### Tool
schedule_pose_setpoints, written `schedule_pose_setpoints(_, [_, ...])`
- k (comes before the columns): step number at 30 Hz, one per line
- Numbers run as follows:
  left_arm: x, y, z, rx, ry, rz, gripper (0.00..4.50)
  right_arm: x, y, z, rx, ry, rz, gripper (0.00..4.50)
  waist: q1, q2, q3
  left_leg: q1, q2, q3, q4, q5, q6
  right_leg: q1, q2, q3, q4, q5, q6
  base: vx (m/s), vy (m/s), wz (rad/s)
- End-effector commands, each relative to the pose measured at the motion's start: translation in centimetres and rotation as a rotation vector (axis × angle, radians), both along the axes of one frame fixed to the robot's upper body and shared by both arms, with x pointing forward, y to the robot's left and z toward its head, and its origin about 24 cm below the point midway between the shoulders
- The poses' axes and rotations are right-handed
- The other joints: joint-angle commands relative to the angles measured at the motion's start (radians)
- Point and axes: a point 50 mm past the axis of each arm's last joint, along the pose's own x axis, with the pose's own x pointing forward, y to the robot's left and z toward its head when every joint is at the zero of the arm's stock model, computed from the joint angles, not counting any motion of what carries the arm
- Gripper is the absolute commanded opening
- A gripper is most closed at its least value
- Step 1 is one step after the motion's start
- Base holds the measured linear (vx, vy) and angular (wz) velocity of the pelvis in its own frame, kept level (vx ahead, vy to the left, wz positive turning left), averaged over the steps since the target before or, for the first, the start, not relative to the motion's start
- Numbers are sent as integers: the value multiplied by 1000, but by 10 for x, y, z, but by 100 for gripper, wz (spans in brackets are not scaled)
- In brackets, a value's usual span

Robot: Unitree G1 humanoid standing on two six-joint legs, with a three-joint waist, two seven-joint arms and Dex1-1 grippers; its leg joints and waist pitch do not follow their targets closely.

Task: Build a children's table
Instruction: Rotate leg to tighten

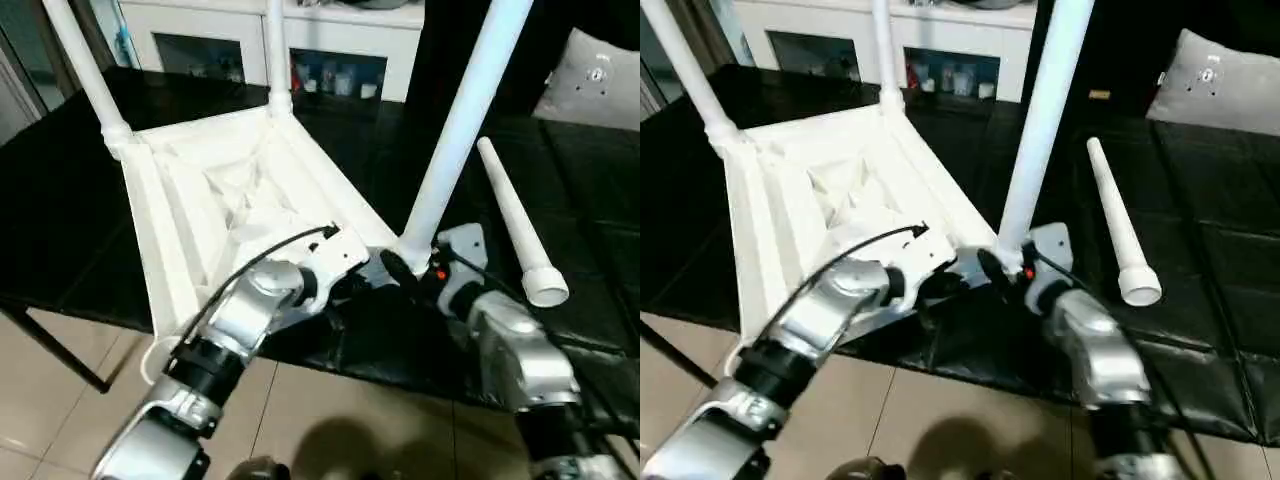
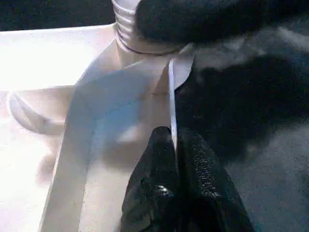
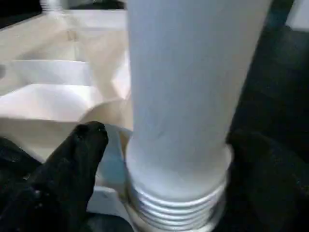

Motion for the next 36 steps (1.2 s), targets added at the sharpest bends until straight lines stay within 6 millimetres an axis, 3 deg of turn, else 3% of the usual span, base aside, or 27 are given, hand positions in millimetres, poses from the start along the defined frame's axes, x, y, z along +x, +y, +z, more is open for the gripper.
schedule_pose_setpoints(1, [5,-1,19,-53,-67,-75,0,-5,-8,6,-26,-23,88,447,4,-15,-71,19,152,-78,-75,-199,35,47,-167,102,-80,-277,-130,0,0,0])
schedule_pose_setpoints(5, [2,10,17,2,-70,-178,0,-10,-22,9,-90,-1,201,447,9,-13,-72,18,147,-78,-71,-188,56,45,-167,99,-80,-278,-134,0,0,0])
schedule_pose_setpoints(6, [0,13,17,19,-67,-210,0,-11,-24,10,-100,5,238,447,7,-16,-73,18,149,-76,-71,-184,60,47,-166,100,-80,-274,-134,0,0,0])
schedule_pose_setpoints(9, [-3,23,18,50,-56,-312,0,-15,-26,15,-128,26,363,447,17,-12,-74,20,155,-76,-72,-171,72,44,-163,98,-75,-254,-140,0,0,0])
schedule_pose_setpoints(16, [-10,29,19,93,-43,-483,0,-21,-22,13,-187,48,521,447,46,-8,-76,28,162,-74,-74,-186,47,38,-166,99,-69,-241,-157,0,0,0])
schedule_pose_setpoints(20, [-11,29,20,123,-41,-537,0,-22,-18,11,-162,74,584,411,58,-9,-77,28,163,-73,-74,-193,37,38,-169,99,-68,-249,-159,0,0,0])
schedule_pose_setpoints(22, [-10,29,20,127,-42,-548,0,-22,-17,10,-162,79,598,377,59,-11,-77,28,165,-75,-75,-196,28,39,-172,99,-69,-262,-154,0,0,0])
schedule_pose_setpoints(25, [-10,29,20,132,-43,-555,0,-21,-14,9,-158,84,609,368,59,-12,-78,26,162,-75,-74,-192,26,39,-172,99,-69,-264,-151,0,0,0])
schedule_pose_setpoints(32, [-9,31,20,136,-38,-573,0,-22,-13,7,-140,97,634,291,60,-13,-77,25,162,-75,-74,-193,31,39,-171,98,-72,-284,-142,0,0,0])
schedule_pose_setpoints(36, [-9,31,19,134,-34,-577,0,-23,-12,7,-131,100,642,277,61,-12,-78,25,164,-76,-74,-185,29,39,-171,98,-69,-268,-147,0,0,0])
